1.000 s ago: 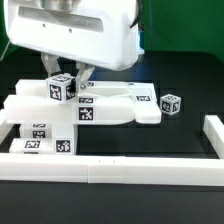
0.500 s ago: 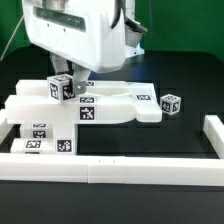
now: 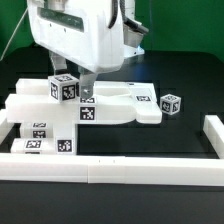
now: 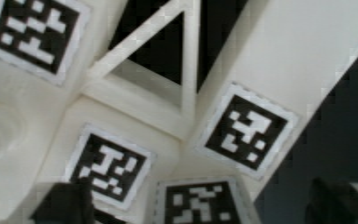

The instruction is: Assemble chair

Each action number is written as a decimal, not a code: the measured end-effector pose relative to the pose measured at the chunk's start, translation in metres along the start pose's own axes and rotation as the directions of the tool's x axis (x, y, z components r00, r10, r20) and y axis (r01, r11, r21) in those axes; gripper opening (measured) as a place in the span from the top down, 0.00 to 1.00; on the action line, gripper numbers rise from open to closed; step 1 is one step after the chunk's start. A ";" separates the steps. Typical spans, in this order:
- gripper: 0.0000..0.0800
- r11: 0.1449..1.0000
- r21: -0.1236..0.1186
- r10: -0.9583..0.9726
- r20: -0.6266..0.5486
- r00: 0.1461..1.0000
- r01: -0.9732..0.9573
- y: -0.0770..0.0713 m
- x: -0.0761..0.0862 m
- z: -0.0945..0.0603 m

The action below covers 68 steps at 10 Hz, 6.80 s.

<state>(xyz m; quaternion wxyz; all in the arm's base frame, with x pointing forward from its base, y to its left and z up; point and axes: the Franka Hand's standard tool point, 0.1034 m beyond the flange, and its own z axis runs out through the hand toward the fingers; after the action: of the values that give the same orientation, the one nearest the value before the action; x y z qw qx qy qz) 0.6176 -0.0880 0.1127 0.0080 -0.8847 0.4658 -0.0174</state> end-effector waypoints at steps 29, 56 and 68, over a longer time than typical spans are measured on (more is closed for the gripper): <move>0.65 0.501 -0.021 -0.865 0.010 0.501 0.865 0.010 0.010 0.000; 0.19 0.949 0.045 -0.315 0.089 0.945 0.312 -0.006 -0.081 -0.040; 0.19 0.901 0.062 -0.430 -0.009 0.903 0.430 0.005 -0.170 0.006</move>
Offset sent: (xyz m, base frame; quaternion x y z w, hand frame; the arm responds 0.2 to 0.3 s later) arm 0.0000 0.0000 0.0000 0.0000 0.0000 -0.1938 0.9810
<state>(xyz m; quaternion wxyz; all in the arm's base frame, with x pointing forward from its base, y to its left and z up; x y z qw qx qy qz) 0.5178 0.0490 0.1028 0.0326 -0.9649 0.2586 -0.0313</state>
